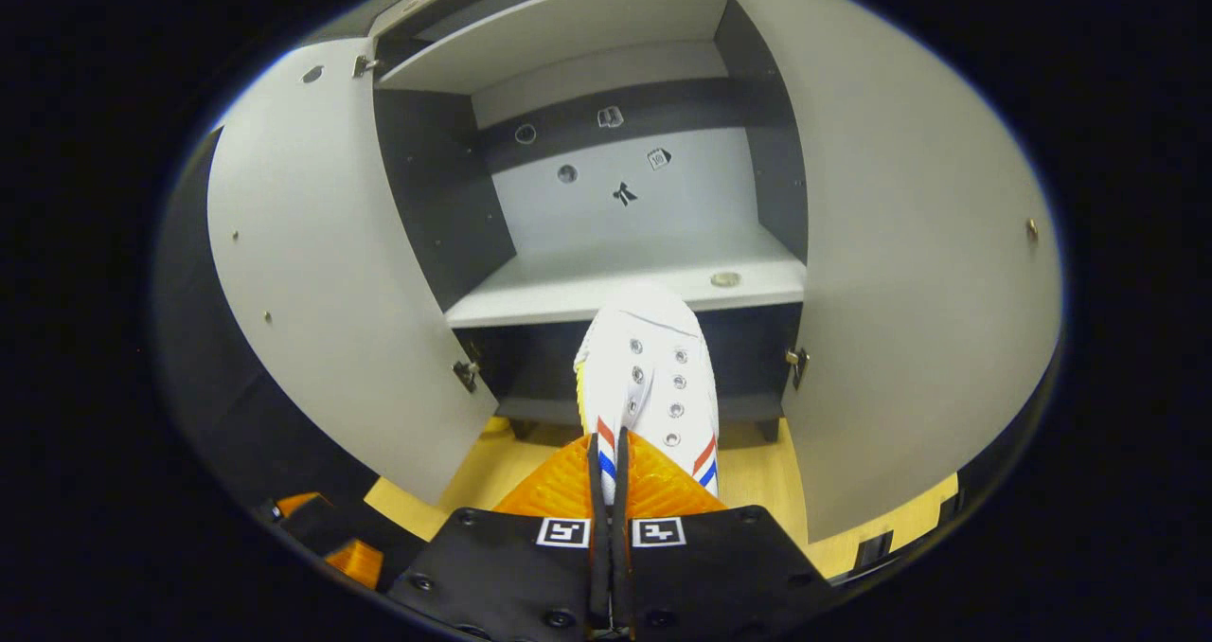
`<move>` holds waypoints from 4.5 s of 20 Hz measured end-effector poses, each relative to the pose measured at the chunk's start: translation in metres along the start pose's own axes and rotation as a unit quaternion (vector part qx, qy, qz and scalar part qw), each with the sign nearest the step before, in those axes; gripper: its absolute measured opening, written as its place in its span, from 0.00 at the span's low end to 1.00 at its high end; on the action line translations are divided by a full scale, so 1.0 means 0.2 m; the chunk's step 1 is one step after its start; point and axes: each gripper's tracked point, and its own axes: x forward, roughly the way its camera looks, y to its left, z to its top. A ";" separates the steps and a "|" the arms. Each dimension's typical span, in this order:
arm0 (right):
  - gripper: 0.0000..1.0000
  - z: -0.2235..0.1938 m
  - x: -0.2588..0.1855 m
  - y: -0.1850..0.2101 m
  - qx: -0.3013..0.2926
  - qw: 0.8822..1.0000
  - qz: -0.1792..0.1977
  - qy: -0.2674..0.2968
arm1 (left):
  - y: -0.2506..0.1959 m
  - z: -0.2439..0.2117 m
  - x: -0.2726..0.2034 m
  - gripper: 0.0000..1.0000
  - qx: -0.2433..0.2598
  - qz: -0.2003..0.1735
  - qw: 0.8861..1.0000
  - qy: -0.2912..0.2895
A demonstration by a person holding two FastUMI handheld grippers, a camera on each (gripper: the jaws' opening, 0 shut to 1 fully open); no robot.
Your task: Grab one shoe with the right hand and put it into the shoe cabinet, grab the other shoe with the left hand and put it into the shoe cabinet; then close the right door with the right hand and the left door with the left hand.
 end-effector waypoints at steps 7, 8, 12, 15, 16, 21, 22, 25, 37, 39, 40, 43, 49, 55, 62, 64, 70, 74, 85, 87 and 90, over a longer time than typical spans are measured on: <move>0.02 0.43 0.24 0.04 -0.001 0.999 0.002 -0.053 | -0.01 0.18 0.17 0.93 -0.006 0.009 0.999 -0.046; 0.02 0.49 0.29 0.04 0.002 0.998 0.001 -0.059 | -0.03 0.22 0.22 0.94 -0.005 0.004 0.999 -0.051; 0.02 0.71 0.43 -0.02 0.008 0.996 -0.010 -0.090 | -0.08 0.37 0.35 0.95 -0.023 -0.014 0.997 -0.068; 0.02 0.85 0.54 -0.11 0.015 0.993 -0.029 -0.111 | -0.04 0.41 0.40 0.93 -0.072 -0.013 0.996 -0.053; 0.02 0.89 0.57 -0.14 0.015 0.992 -0.037 -0.118 | -0.02 0.43 0.41 0.94 -0.089 -0.009 0.995 -0.053; 0.02 1.01 0.80 -0.27 0.011 0.989 -0.071 -0.129 | -0.03 0.42 0.48 0.93 -0.087 -0.029 0.995 -0.040; 0.02 1.03 0.84 -0.28 0.010 0.989 -0.072 -0.129 | -0.05 0.44 0.48 0.94 -0.076 -0.031 0.996 -0.044; 0.02 1.06 0.96 -0.30 0.004 0.990 -0.071 -0.123 | -0.10 0.47 0.49 0.93 -0.047 -0.029 0.997 -0.053; 0.08 0.94 1.25 -0.39 0.016 0.995 -0.072 -0.063 | 0.02 0.38 0.44 0.93 -0.021 0.064 0.997 -0.022; 0.14 0.91 1.26 -0.40 0.009 0.996 -0.068 -0.053 | 0.01 0.36 0.41 0.94 -0.012 0.074 0.997 -0.011; 0.14 0.94 1.26 -0.37 0.009 0.996 -0.054 -0.064 | 0.01 0.35 0.40 0.93 -0.009 0.080 0.997 -0.010; 0.48 1.00 1.19 -0.34 0.005 0.995 -0.044 -0.091 | -0.02 0.32 0.35 0.94 -0.010 0.099 0.995 -0.002; 0.98 0.88 0.90 -0.27 -0.040 0.991 -0.055 -0.113 | -0.07 0.21 0.33 0.94 -0.013 0.084 0.996 0.022; 0.92 0.73 0.56 -0.20 -0.047 0.987 -0.049 -0.144 | -0.06 0.11 0.41 0.93 -0.003 0.043 0.999 0.032; 0.92 0.27 0.26 -0.25 -0.059 0.989 -0.073 -0.115 | -0.05 -0.16 0.51 0.94 0.047 -0.009 0.995 0.088; 0.98 0.08 0.16 -0.25 -0.059 0.991 -0.075 -0.092 | -0.04 -0.28 0.55 0.94 0.058 -0.018 0.992 0.114; 0.98 -0.38 -0.09 -0.30 -0.043 0.993 -0.104 -0.025 | -0.04 -0.63 0.69 0.94 0.072 -0.062 0.979 0.183; 0.98 -0.54 -0.26 -0.41 -0.042 0.989 -0.141 -0.007 | -0.05 -0.86 0.82 0.94 0.084 -0.081 0.966 0.230; 0.98 -0.91 -0.80 -0.73 0.040 0.958 -0.281 0.033 | 0.04 -1.38 1.00 0.95 0.071 -0.095 0.931 0.345; 0.98 -0.92 -0.87 -0.77 0.059 0.951 -0.302 0.027 | 0.03 -1.40 1.00 0.94 0.066 -0.107 0.927 0.355; 0.98 -0.94 -0.99 -0.86 0.071 0.940 -0.333 0.021 | -0.05 -1.42 0.99 0.75 0.055 -0.144 0.921 0.359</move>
